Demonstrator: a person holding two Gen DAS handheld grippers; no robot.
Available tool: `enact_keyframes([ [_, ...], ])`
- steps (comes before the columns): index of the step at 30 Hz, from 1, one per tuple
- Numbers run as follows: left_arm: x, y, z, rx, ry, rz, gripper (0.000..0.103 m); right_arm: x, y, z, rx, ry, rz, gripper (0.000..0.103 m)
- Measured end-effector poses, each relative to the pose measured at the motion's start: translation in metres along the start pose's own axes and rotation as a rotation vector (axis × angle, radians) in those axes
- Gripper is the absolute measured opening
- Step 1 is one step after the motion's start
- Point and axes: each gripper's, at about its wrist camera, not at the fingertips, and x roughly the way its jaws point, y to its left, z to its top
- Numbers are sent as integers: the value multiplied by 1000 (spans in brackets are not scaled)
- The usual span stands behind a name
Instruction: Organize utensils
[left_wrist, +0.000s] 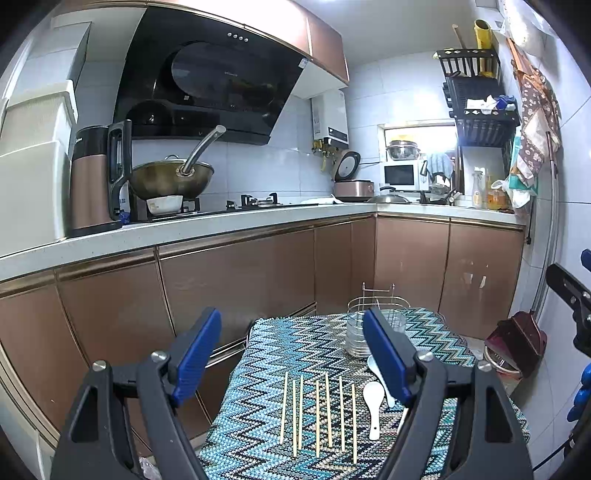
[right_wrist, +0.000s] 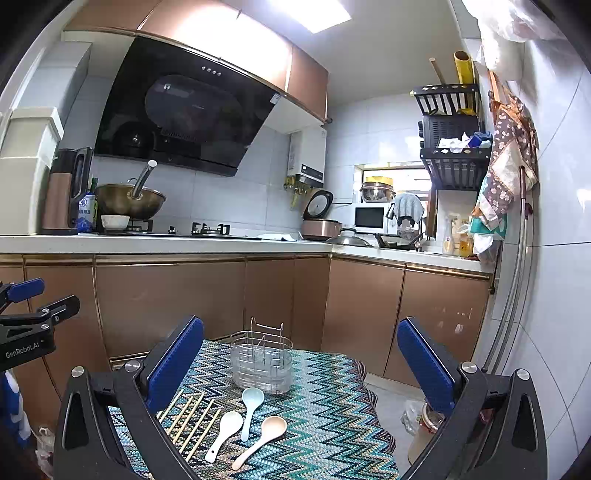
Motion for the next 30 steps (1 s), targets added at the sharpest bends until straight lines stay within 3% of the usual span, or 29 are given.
enact_keyframes([
  [30, 3, -1, -4, -8, -29, 29, 78, 4, -12, -5, 44, -29, -15, 103],
])
